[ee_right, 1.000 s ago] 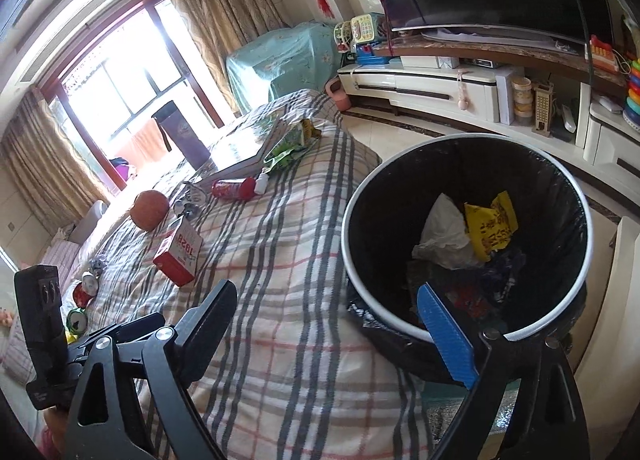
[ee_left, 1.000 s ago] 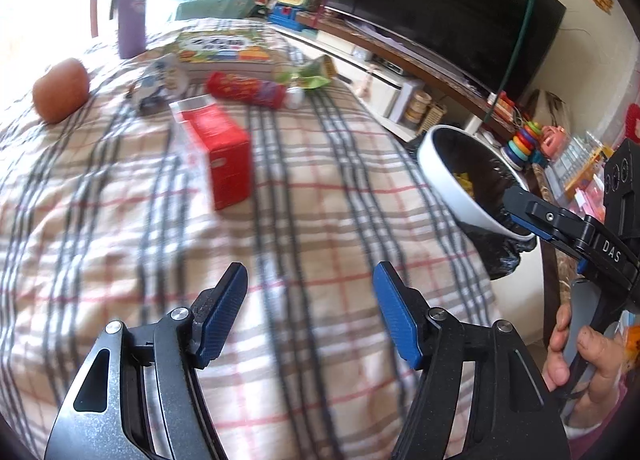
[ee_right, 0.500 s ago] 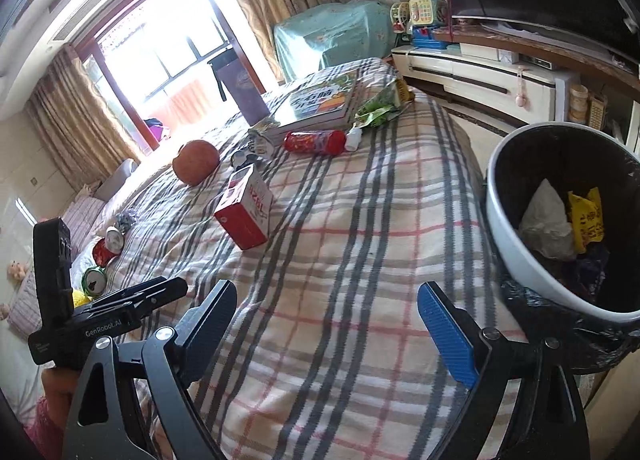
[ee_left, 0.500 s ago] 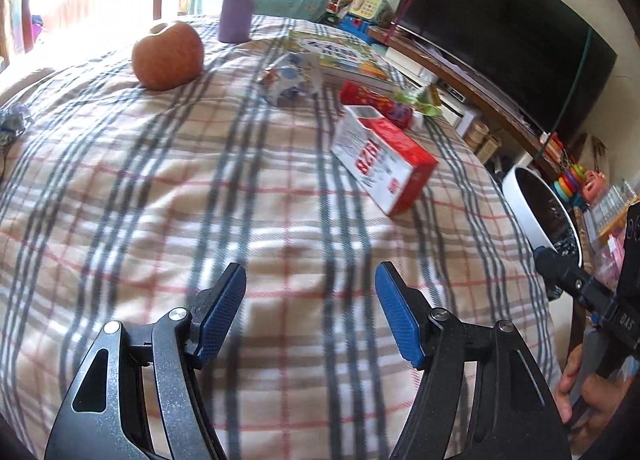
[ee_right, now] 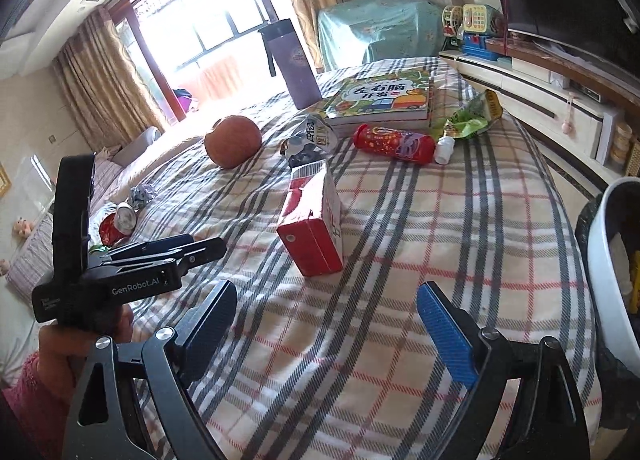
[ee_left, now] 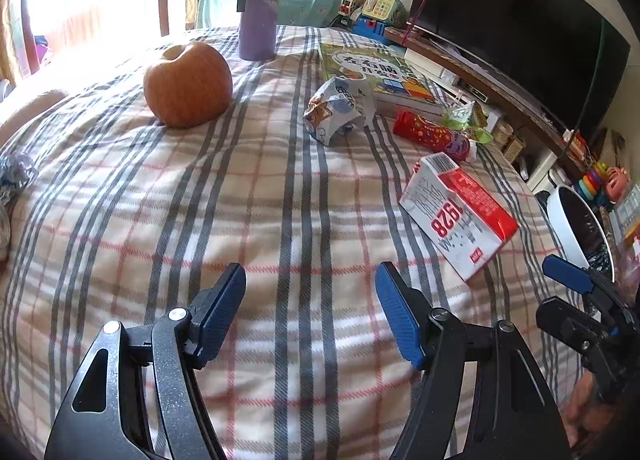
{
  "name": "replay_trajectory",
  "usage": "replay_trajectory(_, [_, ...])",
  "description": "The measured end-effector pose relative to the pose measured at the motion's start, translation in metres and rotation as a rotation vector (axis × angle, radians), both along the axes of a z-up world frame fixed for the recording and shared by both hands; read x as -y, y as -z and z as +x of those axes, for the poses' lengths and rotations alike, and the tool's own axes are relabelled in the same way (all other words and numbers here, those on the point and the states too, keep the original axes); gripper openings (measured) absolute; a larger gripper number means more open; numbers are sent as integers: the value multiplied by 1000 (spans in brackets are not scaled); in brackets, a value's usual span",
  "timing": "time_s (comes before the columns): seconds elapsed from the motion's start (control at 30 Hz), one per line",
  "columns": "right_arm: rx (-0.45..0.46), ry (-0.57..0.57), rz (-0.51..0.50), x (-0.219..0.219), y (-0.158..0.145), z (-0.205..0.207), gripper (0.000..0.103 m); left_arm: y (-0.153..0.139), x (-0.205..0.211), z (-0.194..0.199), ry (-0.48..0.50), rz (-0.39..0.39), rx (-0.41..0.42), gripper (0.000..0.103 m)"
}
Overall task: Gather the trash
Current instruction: 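Move both open tools back toward the wrappers and carton on the bed, then grasp the white snack wrapper with the left tool while the right tool grasps the red carton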
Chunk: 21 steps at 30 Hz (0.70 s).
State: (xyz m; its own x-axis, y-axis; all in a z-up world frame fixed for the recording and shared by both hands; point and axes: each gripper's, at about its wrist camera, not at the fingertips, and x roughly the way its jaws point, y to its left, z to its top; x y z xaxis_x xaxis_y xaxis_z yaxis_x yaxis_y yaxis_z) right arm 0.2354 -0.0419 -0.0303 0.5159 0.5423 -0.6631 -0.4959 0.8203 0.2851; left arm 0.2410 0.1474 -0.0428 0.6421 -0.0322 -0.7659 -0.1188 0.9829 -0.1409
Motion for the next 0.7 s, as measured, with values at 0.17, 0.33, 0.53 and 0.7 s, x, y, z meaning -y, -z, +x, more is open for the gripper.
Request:
replay_trajectory(0.17, [16,-23,-33,-23,3,18,90,-2,-8,34,19,9,13,69])
replay_trajectory(0.33, [8,-31,-67,-38,14,37,75,-2,-15,70,51,18,24,70])
replay_trajectory(0.53, [-40,4,-46,-25,22,49,31,1,-14,110,94,12,9,72])
replay_trajectory(0.7, [-33,55,-31,3,14,40,31,7,-3,138,88,32,6,73])
